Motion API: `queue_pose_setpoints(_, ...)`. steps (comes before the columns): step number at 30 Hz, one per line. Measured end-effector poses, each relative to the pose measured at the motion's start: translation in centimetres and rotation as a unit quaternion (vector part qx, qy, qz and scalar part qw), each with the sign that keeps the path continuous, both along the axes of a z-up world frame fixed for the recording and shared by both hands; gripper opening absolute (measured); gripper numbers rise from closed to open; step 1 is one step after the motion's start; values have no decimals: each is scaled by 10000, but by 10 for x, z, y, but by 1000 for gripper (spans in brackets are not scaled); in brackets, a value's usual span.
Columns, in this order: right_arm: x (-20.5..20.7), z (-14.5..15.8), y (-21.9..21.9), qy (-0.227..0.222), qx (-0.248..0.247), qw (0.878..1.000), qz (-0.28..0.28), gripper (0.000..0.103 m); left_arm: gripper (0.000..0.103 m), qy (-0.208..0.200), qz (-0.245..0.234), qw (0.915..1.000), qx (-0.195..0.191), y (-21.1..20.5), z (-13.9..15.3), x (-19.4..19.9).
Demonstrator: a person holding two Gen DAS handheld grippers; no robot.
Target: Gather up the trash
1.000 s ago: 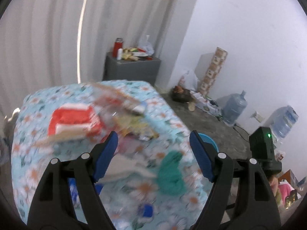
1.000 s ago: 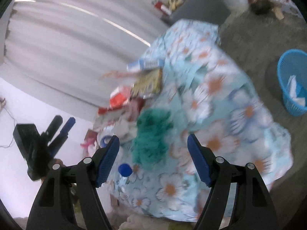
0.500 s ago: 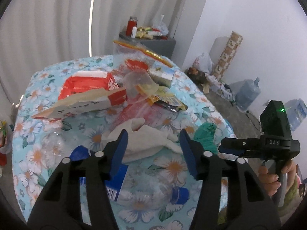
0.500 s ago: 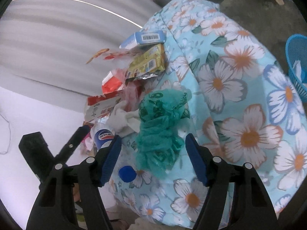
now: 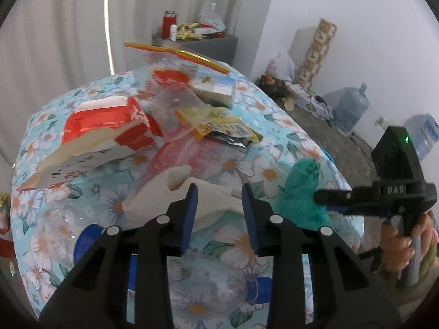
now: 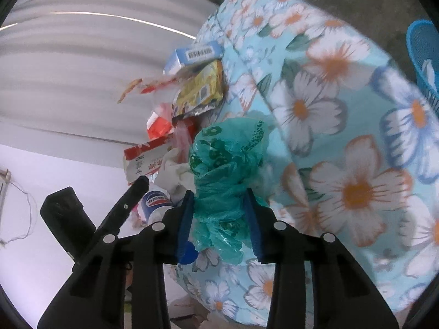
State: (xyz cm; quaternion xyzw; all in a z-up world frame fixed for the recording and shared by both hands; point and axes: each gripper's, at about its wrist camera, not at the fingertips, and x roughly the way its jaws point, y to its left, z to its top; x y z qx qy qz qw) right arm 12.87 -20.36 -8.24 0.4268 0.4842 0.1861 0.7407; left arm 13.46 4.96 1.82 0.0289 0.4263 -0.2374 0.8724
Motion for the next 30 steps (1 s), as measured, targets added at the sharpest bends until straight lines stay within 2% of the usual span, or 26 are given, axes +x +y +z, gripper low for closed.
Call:
queue_pose_setpoints(3,-9,6,-16,-54,-109,9998,-137,36,30,24,-137,9998,164,-10,-2,0)
queue_pose_setpoints(7,-18,9,-32,-99,-253,9992,-305,36,34,25,-341,9974,642,-26,-7,2)
queue_pose_setpoints(11,-26,4,-39,-74,-280,9988,-384,36,36,221,-530,9922,1110,-45,-18,10)
queue_pose_setpoints(15,-32,-5,-42,-4,-192,9989,-426,36,36,242,-540,9860,1558,-57,-26,18)
queue_pose_setpoints(19,-34,-7,-45,-52,-125,9988,-476,36,35,252,-501,9817,1821,-62,-31,20)
queue_pose_setpoints(23,-34,-10,-48,-74,-46,9989,-467,36,26,171,-450,9765,2102,-67,-35,18)
queue_pose_setpoints(24,-34,-11,-49,-73,-23,9989,-463,36,20,155,-417,9758,2139,-67,-35,18)
queue_pose_setpoints(27,-35,-12,-51,-84,54,9989,-456,36,9,105,-340,9762,2140,-64,-31,19)
queue_pose_setpoints(30,-34,-14,-53,-94,127,9988,-469,36,3,9,-282,9780,2068,-61,-23,17)
